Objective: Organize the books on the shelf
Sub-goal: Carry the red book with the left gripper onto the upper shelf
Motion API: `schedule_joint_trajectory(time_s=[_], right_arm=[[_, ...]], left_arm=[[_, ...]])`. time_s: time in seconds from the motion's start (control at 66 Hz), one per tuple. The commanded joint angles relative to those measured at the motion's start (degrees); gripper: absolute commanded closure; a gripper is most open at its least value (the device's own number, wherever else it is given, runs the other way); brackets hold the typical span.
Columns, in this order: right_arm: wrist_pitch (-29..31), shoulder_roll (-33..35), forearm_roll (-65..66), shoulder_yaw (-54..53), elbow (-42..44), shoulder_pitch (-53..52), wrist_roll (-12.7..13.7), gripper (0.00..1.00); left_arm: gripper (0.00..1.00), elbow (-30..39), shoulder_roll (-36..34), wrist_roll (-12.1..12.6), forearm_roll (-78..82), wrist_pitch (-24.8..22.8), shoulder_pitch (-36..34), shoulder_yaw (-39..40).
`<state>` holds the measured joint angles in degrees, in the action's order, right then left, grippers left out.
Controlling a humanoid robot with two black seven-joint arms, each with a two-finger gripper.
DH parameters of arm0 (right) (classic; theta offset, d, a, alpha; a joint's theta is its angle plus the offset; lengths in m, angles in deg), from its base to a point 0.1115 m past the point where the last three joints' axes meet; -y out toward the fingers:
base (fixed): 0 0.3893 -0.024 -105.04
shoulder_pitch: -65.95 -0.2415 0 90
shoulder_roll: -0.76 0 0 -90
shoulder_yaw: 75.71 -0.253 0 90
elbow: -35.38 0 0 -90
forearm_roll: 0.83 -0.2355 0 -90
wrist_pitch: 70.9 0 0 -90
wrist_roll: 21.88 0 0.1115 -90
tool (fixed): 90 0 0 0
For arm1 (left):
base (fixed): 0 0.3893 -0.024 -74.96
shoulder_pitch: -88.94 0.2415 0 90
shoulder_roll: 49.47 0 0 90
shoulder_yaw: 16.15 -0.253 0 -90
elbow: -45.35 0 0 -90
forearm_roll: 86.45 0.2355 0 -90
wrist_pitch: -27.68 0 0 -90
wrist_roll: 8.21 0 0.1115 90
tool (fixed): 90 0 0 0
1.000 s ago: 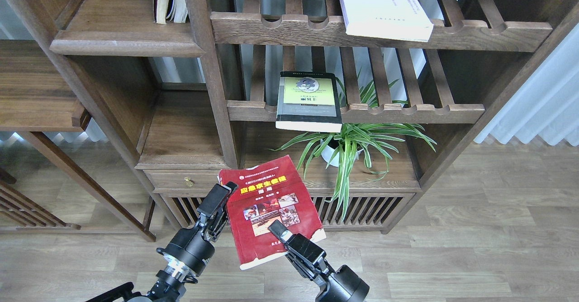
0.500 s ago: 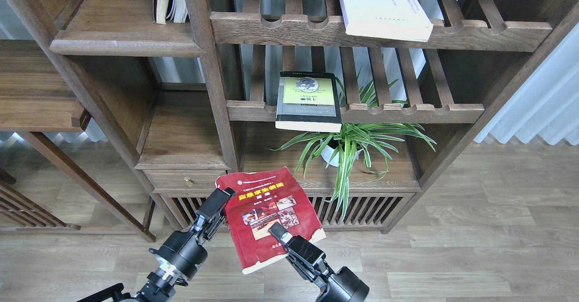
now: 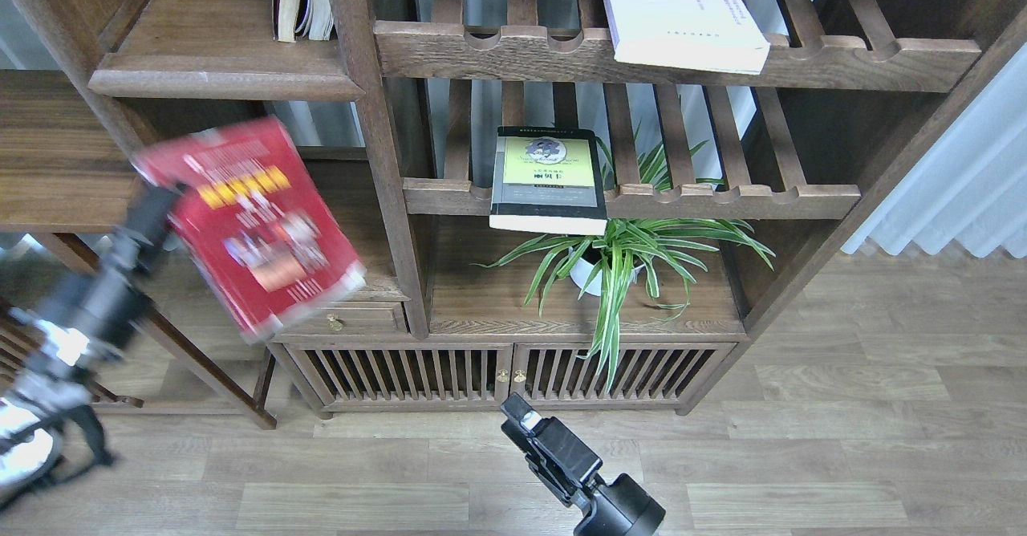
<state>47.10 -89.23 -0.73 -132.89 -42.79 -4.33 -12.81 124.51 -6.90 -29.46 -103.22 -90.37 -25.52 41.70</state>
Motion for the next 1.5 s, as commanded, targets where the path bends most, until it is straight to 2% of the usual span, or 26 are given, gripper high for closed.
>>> schedule_joint_trajectory(time_s=[0.0,0.167,0.227,0.379,0.394,0.455,0.47,0.515,0.576,0.606,0.621,0.636,0.667,0.773,0.894,1.015,1.091,1.333,1.485], right_arm=[[0.0,0.0,0.0,-0.6,0.1,0.0,0.0,0.0],[0.0,0.0,0.0,-0.5,0.6,0.0,0.0,0.0],[0.0,0.0,0.0,-0.5,0.6,0.0,0.0,0.0],[0.0,0.0,-0.2,-0.7,0.6,0.0,-0.1,0.0],[0.0,0.0,-0.2,-0.7,0.6,0.0,-0.1,0.0],[0.0,0.0,-0.2,-0.7,0.6,0.0,0.0,0.0],[0.0,0.0,-0.2,-0.6,0.6,0.0,-0.1,0.0],[0.0,0.0,-0.2,-0.6,0.6,0.0,-0.1,0.0],[0.0,0.0,0.0,-0.6,0.6,0.0,0.0,0.0],[0.0,0.0,0.0,-0.6,0.6,0.0,0.0,0.0],[0.0,0.0,-0.2,-0.6,0.6,0.0,-0.1,0.0],[0.0,0.0,-0.2,-0.7,0.6,0.0,-0.1,0.0],[0.0,0.0,-0.2,-0.7,0.6,0.0,-0.1,0.0],[0.0,0.0,0.0,-0.7,0.6,0.0,-0.1,0.0],[0.0,0.0,0.0,-0.7,0.6,0.0,-0.1,0.0],[0.0,0.0,-0.2,-0.7,0.6,0.0,-0.1,0.0],[0.0,0.0,-0.2,-0.7,0.6,0.0,-0.2,0.0],[0.0,0.0,0.0,-0.7,0.6,-0.2,-0.4,0.0],[0.0,0.0,-0.2,-3.2,0.4,-2.1,-0.8,0.0]], left_arm=[[0.98,-0.5,-5.7,0.0,-0.6,0.1,-5.8,3.1],[0.98,-4.9,-8.6,1.1,-0.5,0.1,-15.9,1.9],[0.97,-7.6,-8.8,3.3,0.2,0.1,-19.3,0.3],[0.97,-16.1,-7.1,14.5,2.0,0.1,-27.4,-4.0],[0.97,-17.4,-5.8,16.7,2.3,0.1,-28.1,-4.5],[0.97,-19.2,-1.5,21.3,2.4,0.1,-28.8,-4.1],[0.97,-20.0,0.8,23.4,2.5,0.1,-29.5,-3.8],[0.97,-21.1,3.5,26.1,2.5,0.1,-30.4,-3.4],[0.97,-23.4,7.8,30.9,2.5,0.1,-31.5,-2.0],[0.97,-24.1,8.8,32.3,2.6,0.1,-31.7,-1.2],[0.97,-24.8,9.9,33.5,2.6,0.1,-32.0,-0.6],[0.97,-26.1,12.9,36.4,3.4,0.1,-33.8,0.8],[0.97,-27.0,15.2,37.6,4.8,0.1,-34.9,1.9],[0.97,-29.1,18.7,38.2,12.2,0.1,-37.1,6.8],[0.97,-30.4,19.1,38.4,19.1,0.1,-38.5,9.7],[0.97,-30.7,17.7,39.1,21.3,0.1,-39.3,11.2],[0.97,-31.3,15.5,40.8,21.3,0.1,-40.1,12.3],[0.97,-38.1,15.4,41.5,21.7,0.1,-43.9,11.2],[0.97,-42.1,20.0,41.1,23.6,0.1,-47.2,10.0]])
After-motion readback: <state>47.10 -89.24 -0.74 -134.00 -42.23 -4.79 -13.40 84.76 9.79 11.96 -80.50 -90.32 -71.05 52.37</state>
